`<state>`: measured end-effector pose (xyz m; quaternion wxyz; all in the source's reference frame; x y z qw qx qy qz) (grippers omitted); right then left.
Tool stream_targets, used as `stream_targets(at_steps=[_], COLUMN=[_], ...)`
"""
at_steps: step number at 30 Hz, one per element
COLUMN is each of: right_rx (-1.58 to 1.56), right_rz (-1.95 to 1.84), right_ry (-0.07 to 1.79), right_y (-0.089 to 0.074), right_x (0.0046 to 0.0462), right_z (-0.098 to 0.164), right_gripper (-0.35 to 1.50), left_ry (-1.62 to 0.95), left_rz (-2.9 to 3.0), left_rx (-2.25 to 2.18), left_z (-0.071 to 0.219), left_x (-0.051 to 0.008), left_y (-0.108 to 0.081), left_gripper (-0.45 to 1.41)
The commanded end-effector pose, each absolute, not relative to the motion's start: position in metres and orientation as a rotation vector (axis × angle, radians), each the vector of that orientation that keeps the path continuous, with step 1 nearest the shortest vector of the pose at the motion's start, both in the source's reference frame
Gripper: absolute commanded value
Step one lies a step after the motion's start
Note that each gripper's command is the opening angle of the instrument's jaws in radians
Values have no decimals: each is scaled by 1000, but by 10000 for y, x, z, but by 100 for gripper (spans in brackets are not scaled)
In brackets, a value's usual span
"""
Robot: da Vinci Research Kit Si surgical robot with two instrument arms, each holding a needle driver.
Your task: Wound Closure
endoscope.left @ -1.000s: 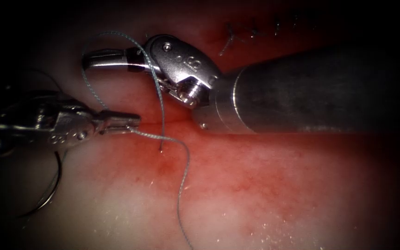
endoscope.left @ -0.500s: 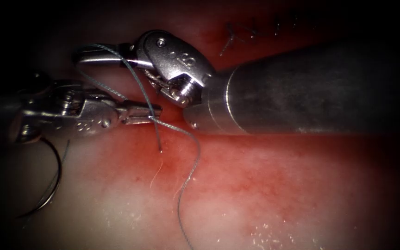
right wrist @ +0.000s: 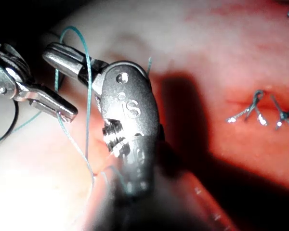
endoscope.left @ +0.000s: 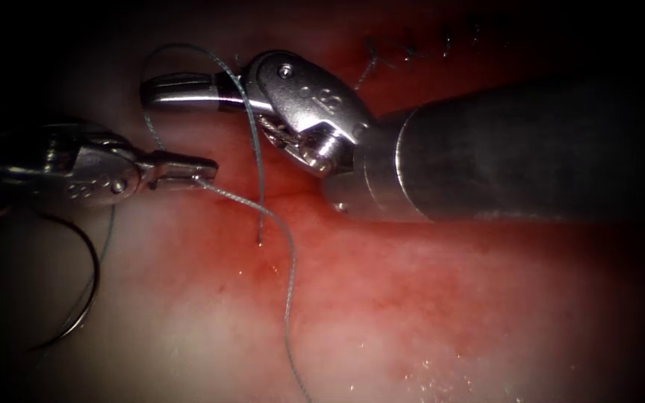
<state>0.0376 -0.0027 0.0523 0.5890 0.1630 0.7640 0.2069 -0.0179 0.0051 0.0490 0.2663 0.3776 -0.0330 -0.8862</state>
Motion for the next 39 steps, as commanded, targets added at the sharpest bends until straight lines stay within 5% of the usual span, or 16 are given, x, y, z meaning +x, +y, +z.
stream_targets(at_steps=[1,24,25,29,34,39], right_rx=[383,180,148,101,50,13], right_rz=[480,522,538,522,482,400], right_ry=[1781,1730,1706,1609,1475,1316], right_y=[-30,-20,-18,-14,-13,-22], right_x=[384,417,417,416,413,412], right_z=[527,527,528,531,534,537], right_gripper=[-35,-32,7,68,106,101], left_ry=[-94,-121,-119,-123,-127,-135], left_rz=[-2394,-2409,-2405,-2407,-2405,-2391], left_rx=[1021,1015,1020,992,979,970], left_z=[495,503,501,497,491,480], left_x=[-185,-221,-220,-215,-212,-218], left_y=[52,38,36,31,24,10], left_gripper=[-45,-45,-45,-45,-45,-45])
